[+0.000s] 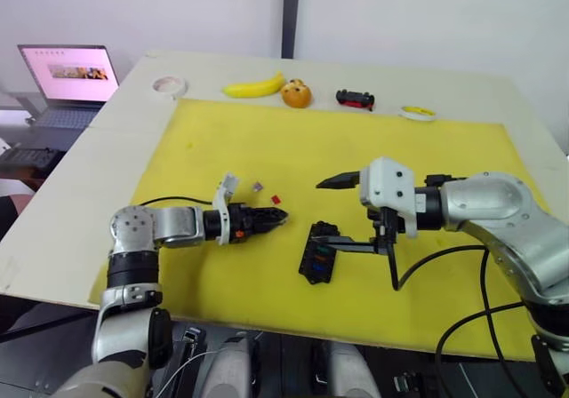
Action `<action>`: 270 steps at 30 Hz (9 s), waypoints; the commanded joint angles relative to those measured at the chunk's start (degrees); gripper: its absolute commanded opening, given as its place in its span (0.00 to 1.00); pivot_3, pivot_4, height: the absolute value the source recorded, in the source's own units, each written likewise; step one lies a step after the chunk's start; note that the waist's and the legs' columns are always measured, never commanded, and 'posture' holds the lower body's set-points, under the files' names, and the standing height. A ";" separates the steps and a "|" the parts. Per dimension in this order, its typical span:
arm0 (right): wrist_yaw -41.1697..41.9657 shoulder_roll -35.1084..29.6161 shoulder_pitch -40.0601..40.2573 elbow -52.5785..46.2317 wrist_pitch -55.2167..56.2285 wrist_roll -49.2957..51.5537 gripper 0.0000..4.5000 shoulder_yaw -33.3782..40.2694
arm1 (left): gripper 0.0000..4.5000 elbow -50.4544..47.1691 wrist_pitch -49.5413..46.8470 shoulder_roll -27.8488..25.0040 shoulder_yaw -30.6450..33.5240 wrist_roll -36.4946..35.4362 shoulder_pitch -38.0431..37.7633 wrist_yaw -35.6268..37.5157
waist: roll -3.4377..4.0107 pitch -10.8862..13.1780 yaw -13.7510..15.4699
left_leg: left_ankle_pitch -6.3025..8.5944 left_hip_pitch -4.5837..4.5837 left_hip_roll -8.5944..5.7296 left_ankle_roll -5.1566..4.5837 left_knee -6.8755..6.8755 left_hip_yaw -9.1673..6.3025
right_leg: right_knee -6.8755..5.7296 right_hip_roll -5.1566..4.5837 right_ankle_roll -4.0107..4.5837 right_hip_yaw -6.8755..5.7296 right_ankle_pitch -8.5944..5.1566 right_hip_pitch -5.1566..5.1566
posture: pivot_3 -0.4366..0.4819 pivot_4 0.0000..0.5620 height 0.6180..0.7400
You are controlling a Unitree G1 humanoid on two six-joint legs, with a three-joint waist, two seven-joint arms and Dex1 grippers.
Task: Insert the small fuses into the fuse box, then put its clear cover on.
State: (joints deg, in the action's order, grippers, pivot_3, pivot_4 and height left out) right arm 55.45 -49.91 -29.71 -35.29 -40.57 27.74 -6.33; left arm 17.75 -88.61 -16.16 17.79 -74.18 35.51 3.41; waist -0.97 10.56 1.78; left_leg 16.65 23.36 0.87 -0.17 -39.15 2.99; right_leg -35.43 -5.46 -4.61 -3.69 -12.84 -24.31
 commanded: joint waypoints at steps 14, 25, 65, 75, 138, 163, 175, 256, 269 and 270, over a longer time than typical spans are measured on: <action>0.05 -0.34 -0.89 -1.86 0.86 0.08 1.00 0.67 | 0.52 -1.01 -2.51 0.47 3.79 4.64 -2.73 -0.36 | 0.00 -0.01 -1.24 | 0.01 -0.03 0.02 -0.01 0.00 -0.02 | -0.10 0.01 0.00 0.00 0.00 0.00 | 0.48 0.27 0.98; 0.20 -0.33 -1.18 -1.70 1.17 -0.08 1.00 0.64 | 0.52 -1.88 -3.76 0.94 6.97 4.40 -2.37 -0.84 | 0.00 -0.01 -1.30 | 0.00 -0.07 0.04 -0.01 0.00 -0.02 | -0.17 0.07 0.00 0.01 0.00 -0.01 | 0.48 0.27 0.98; -0.34 0.29 -1.83 -1.55 1.42 -0.36 1.00 0.32 | 0.52 -0.89 2.49 7.75 3.90 14.94 1.62 4.85 | -0.01 -0.03 0.62 | -0.06 -0.06 -0.08 -0.20 -0.08 -0.08 | -0.26 -0.08 0.00 0.02 0.00 0.08 | 0.48 0.27 0.98; -0.54 0.37 -1.84 -1.71 1.31 -0.38 1.00 0.20 | 0.52 -2.27 0.76 8.59 3.25 16.68 1.87 7.16 | -0.01 -0.03 0.63 | -0.07 -0.06 -0.11 -0.23 -0.08 -0.11 | -0.26 -0.09 0.00 0.01 0.00 0.10 | 0.48 0.27 0.98; -1.23 -0.04 -1.06 -3.07 -0.02 0.33 1.00 1.07 | 0.04 -9.59 2.28 7.62 2.87 21.54 -2.85 17.06 | 0.02 -0.08 0.28 | -0.06 -0.09 -0.06 -0.25 -0.08 -0.10 | -0.37 -0.07 0.00 0.01 0.00 0.05 | 0.48 0.27 0.98; -7.43 3.94 2.63 -1.80 -7.44 11.81 1.00 6.57 | 0.62 -11.11 -3.82 4.17 5.06 14.67 0.04 11.29 | -0.09 -0.01 -0.98 | -0.07 -0.02 -0.05 -0.24 -0.07 -0.14 | -0.48 -0.03 -0.01 0.02 -0.02 -0.07 | 0.48 0.27 0.98; -6.53 2.23 2.85 -1.74 -4.36 8.90 1.00 4.71 | 0.62 10.94 -3.89 -8.16 -5.81 -11.99 15.49 -10.07 | -0.10 0.00 -0.95 | -0.08 -0.01 -0.01 -0.22 -0.07 -0.14 | -0.59 -0.07 -0.08 0.05 -0.06 -0.16 | 0.48 0.27 0.98; -6.84 0.56 4.08 -5.01 -4.24 5.50 1.00 3.07 | 0.62 8.05 3.77 5.20 -6.41 -11.85 5.77 -19.17 | -0.13 -0.02 0.56 | -0.16 -0.03 -0.24 -0.09 -0.10 -0.09 | -0.53 -0.12 -0.09 0.07 -0.07 -0.06 | 0.48 0.27 0.98; -6.78 0.37 4.22 -5.26 -4.16 5.36 1.00 3.03 | 0.21 7.54 1.91 5.24 -4.85 -3.00 4.18 -15.48 | -0.13 -0.05 0.36 | -0.13 -0.06 -0.24 -0.14 -0.10 -0.09 | -0.52 -0.10 -0.10 0.06 -0.07 -0.03 | 0.48 0.27 0.98; -6.76 0.35 4.22 -5.26 -4.15 5.34 1.00 3.04 | 0.21 7.63 1.91 5.44 -4.67 -2.39 4.10 -15.09 | -0.13 -0.05 0.34 | -0.13 -0.07 -0.24 -0.14 -0.10 -0.09 | -0.52 -0.10 -0.10 0.06 -0.07 -0.03 | 0.48 0.27 0.98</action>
State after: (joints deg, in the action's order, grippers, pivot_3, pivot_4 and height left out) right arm 48.73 -48.77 -25.29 -38.37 -45.36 33.18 -3.90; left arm 24.39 -85.69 -11.02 13.54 -79.29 41.22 -11.75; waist -1.10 10.50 2.12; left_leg 16.52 23.29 0.62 -0.31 -39.25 2.90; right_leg -35.95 -5.56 -4.71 -3.63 -12.92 -24.33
